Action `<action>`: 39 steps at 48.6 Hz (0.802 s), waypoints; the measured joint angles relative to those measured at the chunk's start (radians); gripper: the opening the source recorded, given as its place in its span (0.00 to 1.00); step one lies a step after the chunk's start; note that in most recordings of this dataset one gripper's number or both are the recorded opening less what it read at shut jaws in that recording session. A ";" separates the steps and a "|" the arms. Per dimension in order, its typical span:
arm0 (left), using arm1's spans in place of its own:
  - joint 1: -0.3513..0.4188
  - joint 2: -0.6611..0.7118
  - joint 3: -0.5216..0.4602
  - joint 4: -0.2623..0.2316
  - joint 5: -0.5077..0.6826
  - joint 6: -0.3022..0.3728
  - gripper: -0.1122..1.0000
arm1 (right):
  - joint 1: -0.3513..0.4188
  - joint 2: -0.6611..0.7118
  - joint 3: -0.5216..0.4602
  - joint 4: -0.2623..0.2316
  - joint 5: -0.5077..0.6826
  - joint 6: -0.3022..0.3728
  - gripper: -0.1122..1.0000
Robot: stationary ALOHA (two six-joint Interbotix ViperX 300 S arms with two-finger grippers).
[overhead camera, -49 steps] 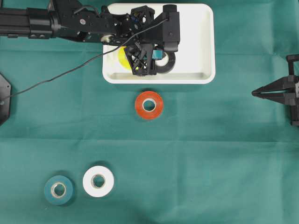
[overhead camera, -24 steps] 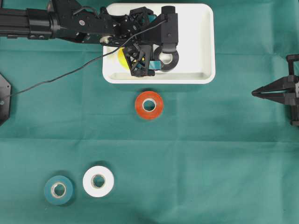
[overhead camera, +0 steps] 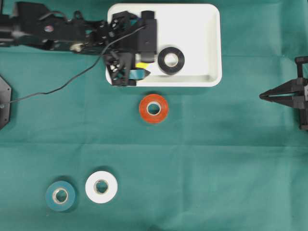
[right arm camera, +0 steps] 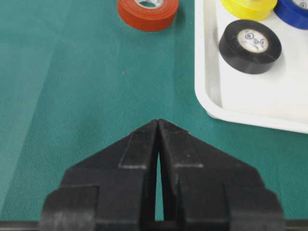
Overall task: Put the tape into the white case with the left arm.
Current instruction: 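Open the left gripper, release the black tape, retract left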
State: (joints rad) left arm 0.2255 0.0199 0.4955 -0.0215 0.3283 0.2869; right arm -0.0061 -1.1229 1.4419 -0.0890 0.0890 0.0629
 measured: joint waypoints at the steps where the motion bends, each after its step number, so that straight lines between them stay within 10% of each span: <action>1: -0.003 -0.012 0.011 0.000 -0.003 0.000 0.95 | 0.000 0.000 0.000 0.000 0.000 0.000 0.02; 39: -0.080 -0.325 0.321 -0.003 -0.035 -0.003 0.94 | -0.002 -0.003 0.000 0.000 0.000 0.000 0.02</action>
State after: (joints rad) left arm 0.1457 -0.3053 0.8161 -0.0245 0.2930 0.2838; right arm -0.0077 -1.1259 1.4419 -0.0890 0.0890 0.0629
